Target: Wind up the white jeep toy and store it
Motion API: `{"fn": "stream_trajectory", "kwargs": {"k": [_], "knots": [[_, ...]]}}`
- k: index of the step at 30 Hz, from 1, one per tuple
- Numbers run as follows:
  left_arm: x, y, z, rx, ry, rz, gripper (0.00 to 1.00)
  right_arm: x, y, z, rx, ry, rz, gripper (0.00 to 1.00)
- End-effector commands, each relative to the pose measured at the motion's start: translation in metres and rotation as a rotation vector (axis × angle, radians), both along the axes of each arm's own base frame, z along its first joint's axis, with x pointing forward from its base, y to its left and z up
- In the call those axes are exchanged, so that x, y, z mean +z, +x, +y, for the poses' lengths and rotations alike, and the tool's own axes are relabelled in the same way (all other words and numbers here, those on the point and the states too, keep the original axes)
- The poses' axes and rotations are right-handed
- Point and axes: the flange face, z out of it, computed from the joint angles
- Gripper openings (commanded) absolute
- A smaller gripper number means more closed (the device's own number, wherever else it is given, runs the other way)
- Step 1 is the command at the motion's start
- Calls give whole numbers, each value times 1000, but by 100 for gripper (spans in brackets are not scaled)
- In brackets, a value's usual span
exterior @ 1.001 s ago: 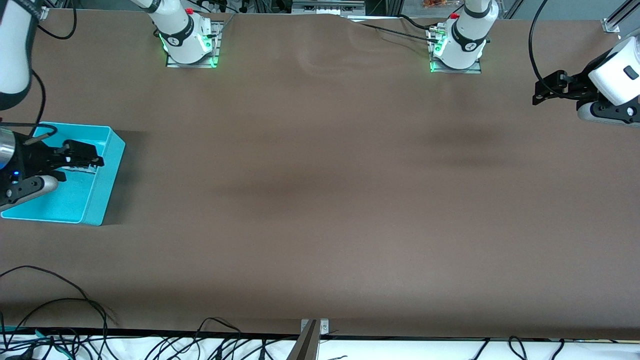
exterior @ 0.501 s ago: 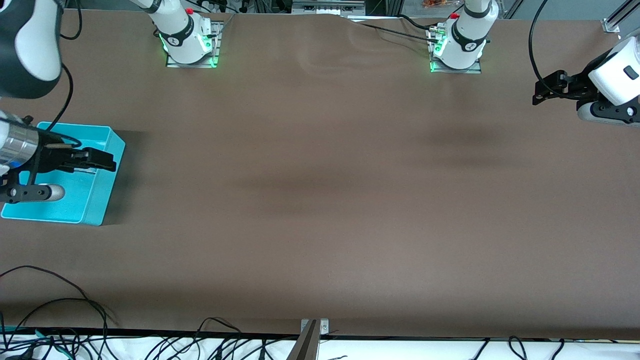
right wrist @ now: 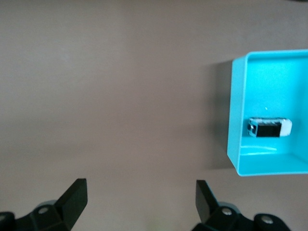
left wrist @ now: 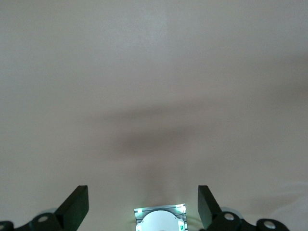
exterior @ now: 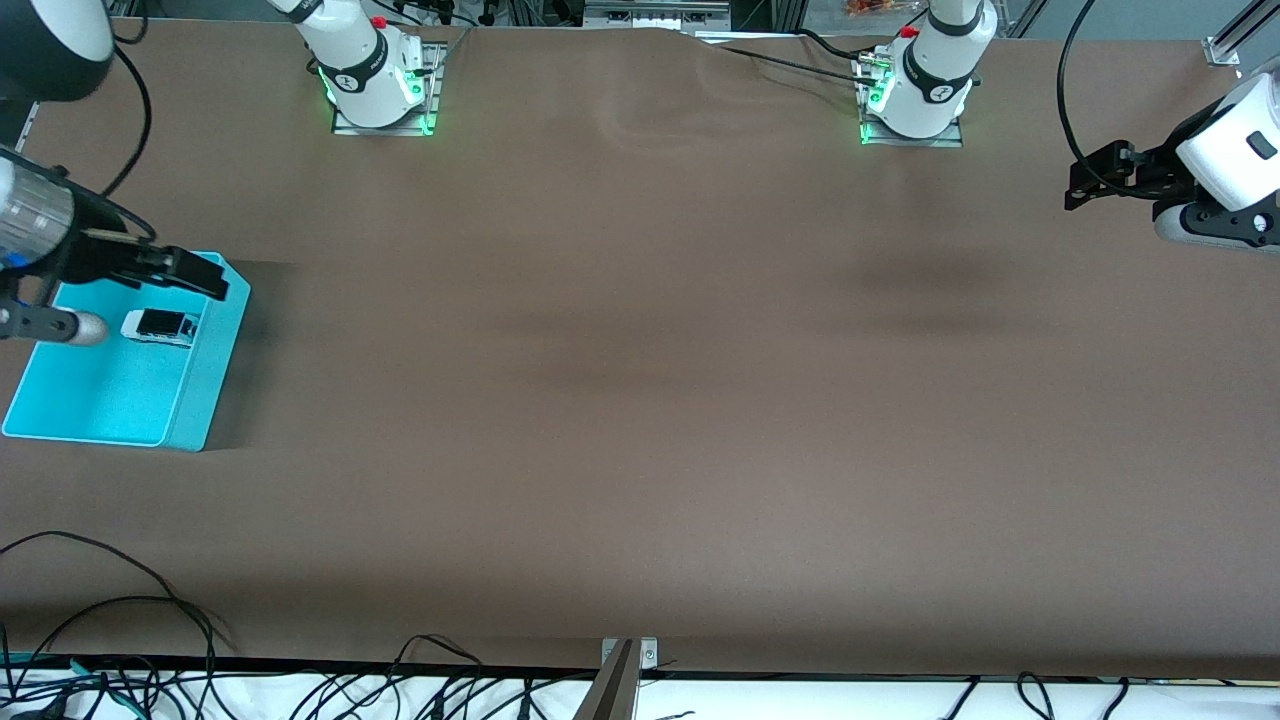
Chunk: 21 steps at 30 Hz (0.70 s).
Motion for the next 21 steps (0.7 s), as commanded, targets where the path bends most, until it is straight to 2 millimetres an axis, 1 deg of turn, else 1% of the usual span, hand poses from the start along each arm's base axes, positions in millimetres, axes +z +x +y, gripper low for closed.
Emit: {"fn": "stream_trajectory", "kwargs": {"k": [1, 6, 8, 10, 13, 17, 21], "knots": [[8, -1, -1, -4, 27, -4, 100, -6, -34, 0, -9, -14, -26, 100], [10, -2, -2, -1, 28, -10, 100, -8, -38, -6, 2, -11, -58, 100], [13, -3, -2, 1, 28, -16, 100, -10, -34, -6, 29, -6, -65, 100], [13, -3, -1, 4, 28, -18, 100, -13, -29, -11, 54, -1, -79, 100], [13, -2, -1, 5, 28, -24, 100, -12, -27, -18, 55, -2, -79, 100], [14, -2, 2, 10, 28, -28, 100, -9, -27, -18, 58, 0, -84, 100], [14, -1, 2, 10, 28, -27, 100, -9, -27, -13, 63, -2, -84, 100]]}}
